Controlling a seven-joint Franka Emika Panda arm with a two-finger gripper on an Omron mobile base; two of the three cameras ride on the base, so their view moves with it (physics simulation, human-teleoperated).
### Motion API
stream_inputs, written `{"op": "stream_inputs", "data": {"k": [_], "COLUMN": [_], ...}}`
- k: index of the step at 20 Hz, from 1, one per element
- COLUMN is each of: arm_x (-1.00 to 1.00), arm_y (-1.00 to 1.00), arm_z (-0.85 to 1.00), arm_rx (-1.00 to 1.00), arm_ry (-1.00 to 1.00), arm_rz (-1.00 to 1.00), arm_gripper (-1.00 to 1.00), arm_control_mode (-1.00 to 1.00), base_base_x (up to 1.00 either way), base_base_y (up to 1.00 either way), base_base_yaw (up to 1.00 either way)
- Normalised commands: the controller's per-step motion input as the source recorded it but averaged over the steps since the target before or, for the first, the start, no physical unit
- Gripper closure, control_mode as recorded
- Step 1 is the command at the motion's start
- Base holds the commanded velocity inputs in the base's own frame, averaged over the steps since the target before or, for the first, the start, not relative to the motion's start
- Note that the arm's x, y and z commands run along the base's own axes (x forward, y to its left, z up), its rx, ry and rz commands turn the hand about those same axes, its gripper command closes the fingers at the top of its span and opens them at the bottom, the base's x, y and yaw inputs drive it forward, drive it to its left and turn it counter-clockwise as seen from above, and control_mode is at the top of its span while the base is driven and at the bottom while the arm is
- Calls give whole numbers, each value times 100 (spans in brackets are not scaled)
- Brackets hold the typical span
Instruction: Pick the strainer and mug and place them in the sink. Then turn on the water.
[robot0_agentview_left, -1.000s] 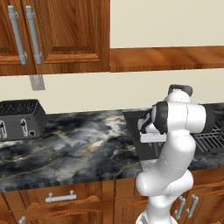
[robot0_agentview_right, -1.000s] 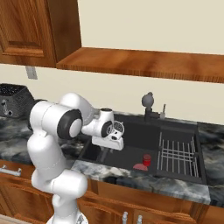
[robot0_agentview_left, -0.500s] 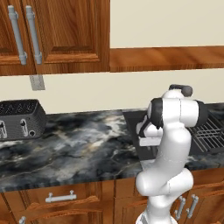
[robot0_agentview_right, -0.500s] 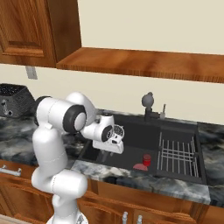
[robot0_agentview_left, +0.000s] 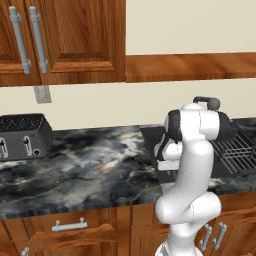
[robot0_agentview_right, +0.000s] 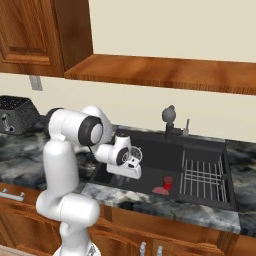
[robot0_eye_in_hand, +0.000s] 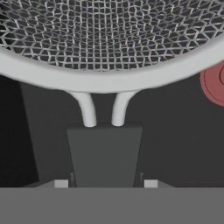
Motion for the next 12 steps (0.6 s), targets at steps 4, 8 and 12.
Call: {"op": "stream_inputs", "data": {"k": [4, 8, 12], "arm_x": [12, 8, 3], "arm_y": [-4, -11, -12], "arm_z": [-21, -8, -1], "arm_rx": [0, 1, 2], "arm_ry": [3, 2, 3], "arm_rz": [0, 0, 0], "arm_gripper": [100, 100, 100], "arm_control_mode": [-100, -100, -100], "base_base_x": [0, 0, 0], "base_base_y": [0, 0, 0], "base_base_yaw": [0, 0, 0]}}
